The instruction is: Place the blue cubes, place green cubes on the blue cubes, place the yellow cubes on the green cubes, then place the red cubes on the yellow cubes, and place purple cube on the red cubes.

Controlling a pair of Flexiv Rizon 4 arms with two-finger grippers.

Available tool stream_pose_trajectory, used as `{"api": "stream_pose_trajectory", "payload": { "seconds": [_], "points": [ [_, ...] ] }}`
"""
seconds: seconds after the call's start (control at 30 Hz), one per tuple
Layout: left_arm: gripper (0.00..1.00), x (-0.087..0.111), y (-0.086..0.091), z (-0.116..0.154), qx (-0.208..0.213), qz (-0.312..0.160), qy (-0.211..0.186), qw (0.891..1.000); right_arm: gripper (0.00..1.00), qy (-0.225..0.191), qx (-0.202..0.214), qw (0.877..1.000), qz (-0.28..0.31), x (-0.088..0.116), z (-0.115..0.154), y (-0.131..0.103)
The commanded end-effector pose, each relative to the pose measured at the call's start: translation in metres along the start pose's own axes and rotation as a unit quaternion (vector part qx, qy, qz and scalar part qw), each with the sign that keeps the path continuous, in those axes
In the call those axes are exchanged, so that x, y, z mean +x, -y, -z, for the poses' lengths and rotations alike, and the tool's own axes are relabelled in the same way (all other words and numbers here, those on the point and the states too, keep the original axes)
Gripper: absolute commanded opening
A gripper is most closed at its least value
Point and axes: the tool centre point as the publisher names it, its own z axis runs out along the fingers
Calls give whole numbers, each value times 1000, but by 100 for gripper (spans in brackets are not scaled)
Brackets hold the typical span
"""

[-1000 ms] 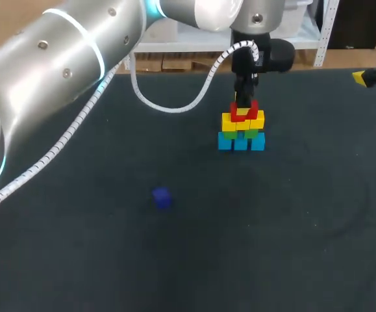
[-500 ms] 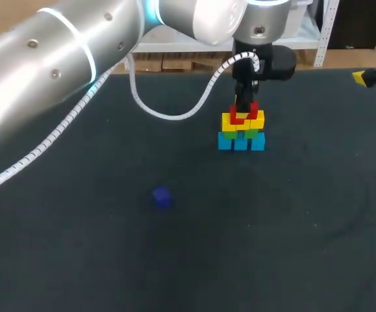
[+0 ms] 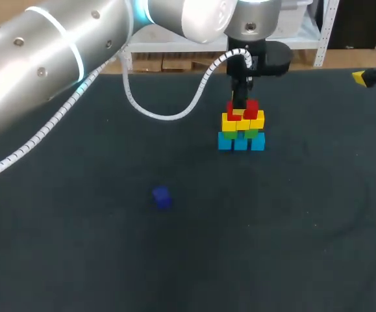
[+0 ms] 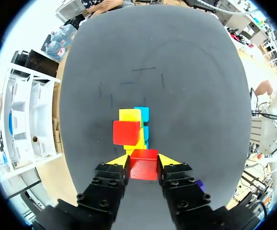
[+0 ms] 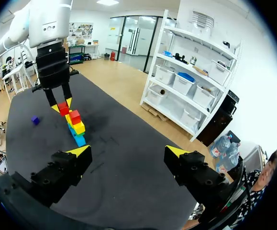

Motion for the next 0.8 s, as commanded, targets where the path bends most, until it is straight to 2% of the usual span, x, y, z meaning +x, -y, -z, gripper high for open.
{"api": "stream_pose_trajectory", "payload": {
  "seconds": [0.03,0.37,0.8],
  "points": [
    [0,1,-3,-1,1,-3,2,1000,100,0,-1,1000,0,0,0,0],
    [0,-7,-7,-2,-1,-14,1,1000,100,0,-1,1000,0,0,0,0],
    [0,-5,-12,-6,-1,-10,-5,1000,100,0,-1,1000,0,0,0,0]
  ]
}}
